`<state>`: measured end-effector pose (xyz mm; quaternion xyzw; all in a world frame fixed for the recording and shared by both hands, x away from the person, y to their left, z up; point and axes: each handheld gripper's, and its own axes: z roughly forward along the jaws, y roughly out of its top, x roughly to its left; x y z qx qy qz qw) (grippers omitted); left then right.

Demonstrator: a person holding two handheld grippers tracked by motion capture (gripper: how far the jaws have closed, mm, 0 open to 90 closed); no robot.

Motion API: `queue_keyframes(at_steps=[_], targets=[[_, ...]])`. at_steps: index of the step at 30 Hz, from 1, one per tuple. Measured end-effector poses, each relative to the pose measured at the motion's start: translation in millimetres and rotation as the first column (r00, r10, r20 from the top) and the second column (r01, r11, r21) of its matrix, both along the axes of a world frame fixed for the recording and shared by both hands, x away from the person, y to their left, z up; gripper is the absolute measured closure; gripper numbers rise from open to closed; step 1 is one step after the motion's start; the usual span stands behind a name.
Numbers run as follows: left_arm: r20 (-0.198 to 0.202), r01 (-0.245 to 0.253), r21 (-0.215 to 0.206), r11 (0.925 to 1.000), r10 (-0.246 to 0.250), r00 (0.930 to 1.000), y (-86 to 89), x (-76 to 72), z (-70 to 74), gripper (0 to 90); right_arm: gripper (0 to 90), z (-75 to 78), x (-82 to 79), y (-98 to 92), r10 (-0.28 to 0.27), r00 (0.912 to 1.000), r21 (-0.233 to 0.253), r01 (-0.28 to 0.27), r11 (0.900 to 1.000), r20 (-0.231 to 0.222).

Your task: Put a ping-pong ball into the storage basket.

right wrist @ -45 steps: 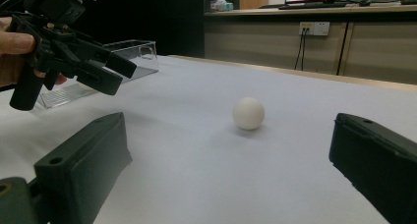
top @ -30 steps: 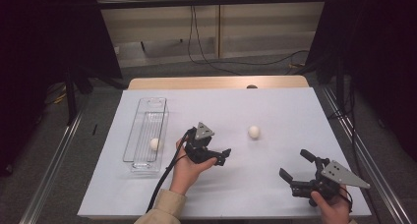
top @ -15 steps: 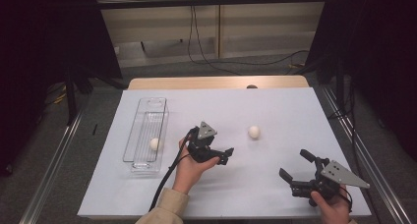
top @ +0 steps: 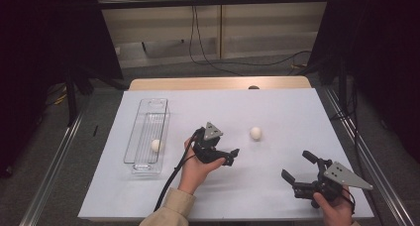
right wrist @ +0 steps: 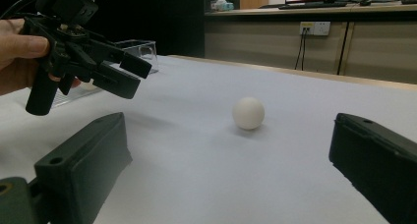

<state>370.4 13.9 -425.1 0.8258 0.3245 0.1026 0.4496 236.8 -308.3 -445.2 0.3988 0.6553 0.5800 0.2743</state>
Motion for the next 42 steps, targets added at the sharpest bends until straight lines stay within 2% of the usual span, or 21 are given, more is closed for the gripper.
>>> queue_keyframes(at_steps=[8, 17, 25, 34, 42], targets=[[0.0, 0.001, 0.004, 1.0, -0.001, 1.0, -4.4, 1.7, -2.0, 4.8, 1.2, 0.0, 0.0, 0.0, 0.002, 1.0, 0.0, -0.002, 1.0, 0.0], [-0.001, 0.001, -0.009, 1.0, -0.001, 1.0, -8.8, 2.6, -2.2, 4.8, 1.1, 0.3, -0.1, 0.0, 0.001, 1.0, 0.005, -0.001, 1.0, -0.001], [-0.006, 0.008, 0.003, 1.0, -0.008, 1.0, -12.7, 3.7, -4.9, 4.8, 1.2, 0.4, -0.2, 0.5, 0.003, 1.0, 0.006, -0.003, 1.0, -0.001], [-0.004, 0.0, -0.015, 0.9999, 0.0, 1.0, -17.3, 5.5, -5.6, 4.8, 1.2, 0.5, 0.0, 0.5, 0.005, 1.0, 0.004, -0.005, 1.0, 0.001], [-0.008, 0.004, -0.014, 0.9999, -0.004, 1.0, -21.6, 6.5, -8.2, 4.8, 1.2, 0.7, 0.0, 0.2, 0.006, 1.0, 0.005, -0.006, 1.0, 0.002]])
